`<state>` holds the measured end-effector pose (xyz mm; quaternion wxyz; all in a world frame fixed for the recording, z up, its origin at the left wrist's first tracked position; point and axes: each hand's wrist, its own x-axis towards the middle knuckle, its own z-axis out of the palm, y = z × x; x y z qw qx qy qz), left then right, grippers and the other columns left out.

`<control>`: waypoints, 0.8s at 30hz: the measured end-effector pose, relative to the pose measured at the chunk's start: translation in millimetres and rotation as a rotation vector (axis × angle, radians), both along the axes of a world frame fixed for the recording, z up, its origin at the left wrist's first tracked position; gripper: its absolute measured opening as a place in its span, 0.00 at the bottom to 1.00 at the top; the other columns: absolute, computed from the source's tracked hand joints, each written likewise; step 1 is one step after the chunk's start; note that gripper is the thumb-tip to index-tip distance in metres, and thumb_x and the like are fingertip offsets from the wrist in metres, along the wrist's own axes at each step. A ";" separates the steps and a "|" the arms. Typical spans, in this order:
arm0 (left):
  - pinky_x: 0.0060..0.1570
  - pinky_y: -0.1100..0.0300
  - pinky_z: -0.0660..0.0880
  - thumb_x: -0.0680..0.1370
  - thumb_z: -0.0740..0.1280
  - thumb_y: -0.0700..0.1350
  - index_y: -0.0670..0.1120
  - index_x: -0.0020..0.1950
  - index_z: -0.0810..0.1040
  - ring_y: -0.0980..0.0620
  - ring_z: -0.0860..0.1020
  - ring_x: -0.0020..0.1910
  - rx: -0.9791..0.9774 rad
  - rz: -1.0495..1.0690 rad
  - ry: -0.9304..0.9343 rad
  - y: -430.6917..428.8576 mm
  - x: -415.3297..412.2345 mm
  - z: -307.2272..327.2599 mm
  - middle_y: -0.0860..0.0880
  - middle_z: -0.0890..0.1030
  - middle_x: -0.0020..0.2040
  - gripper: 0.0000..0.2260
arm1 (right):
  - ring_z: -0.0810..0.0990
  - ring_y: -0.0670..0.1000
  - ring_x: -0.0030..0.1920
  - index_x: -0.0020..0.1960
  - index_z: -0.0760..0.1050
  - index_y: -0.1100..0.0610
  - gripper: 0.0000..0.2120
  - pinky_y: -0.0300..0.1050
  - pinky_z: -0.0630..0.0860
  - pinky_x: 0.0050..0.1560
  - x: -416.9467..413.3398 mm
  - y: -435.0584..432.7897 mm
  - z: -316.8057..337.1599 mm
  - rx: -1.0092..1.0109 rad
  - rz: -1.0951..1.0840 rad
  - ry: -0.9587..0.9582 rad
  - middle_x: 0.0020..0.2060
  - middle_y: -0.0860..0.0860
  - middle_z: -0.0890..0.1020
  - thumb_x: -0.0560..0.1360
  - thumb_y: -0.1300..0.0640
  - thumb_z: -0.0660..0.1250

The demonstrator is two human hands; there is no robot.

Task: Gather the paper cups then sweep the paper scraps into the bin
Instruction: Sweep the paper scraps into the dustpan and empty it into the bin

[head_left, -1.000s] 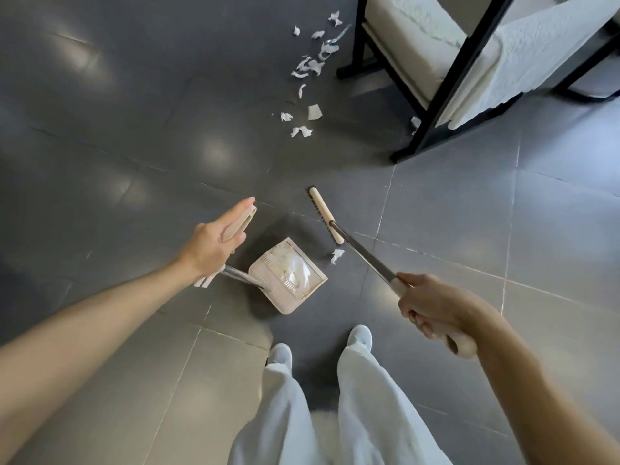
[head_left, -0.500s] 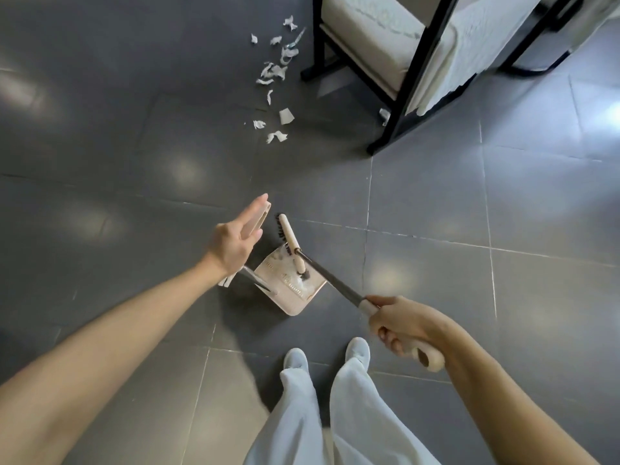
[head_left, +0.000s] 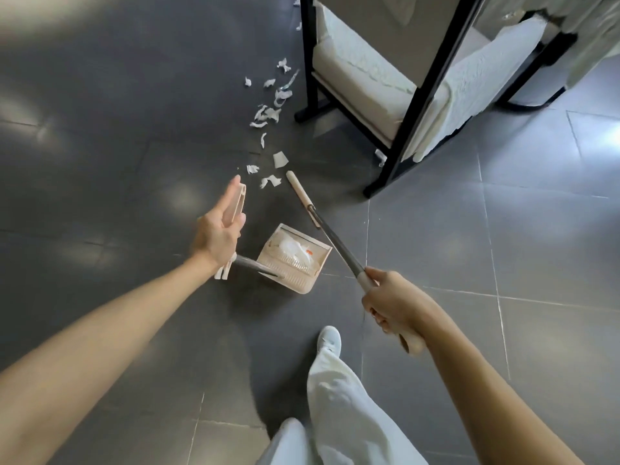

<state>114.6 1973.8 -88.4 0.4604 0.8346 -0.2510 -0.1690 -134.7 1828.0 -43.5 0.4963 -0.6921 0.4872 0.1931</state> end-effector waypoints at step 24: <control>0.21 0.63 0.67 0.76 0.64 0.41 0.74 0.66 0.67 0.56 0.68 0.23 -0.002 -0.445 0.128 -232.3 307.4 -27.4 0.58 0.77 0.34 0.29 | 0.74 0.60 0.39 0.70 0.64 0.50 0.28 0.42 0.69 0.37 260.2 -132.7 -184.4 -0.340 -0.353 0.197 0.40 0.58 0.75 0.71 0.66 0.56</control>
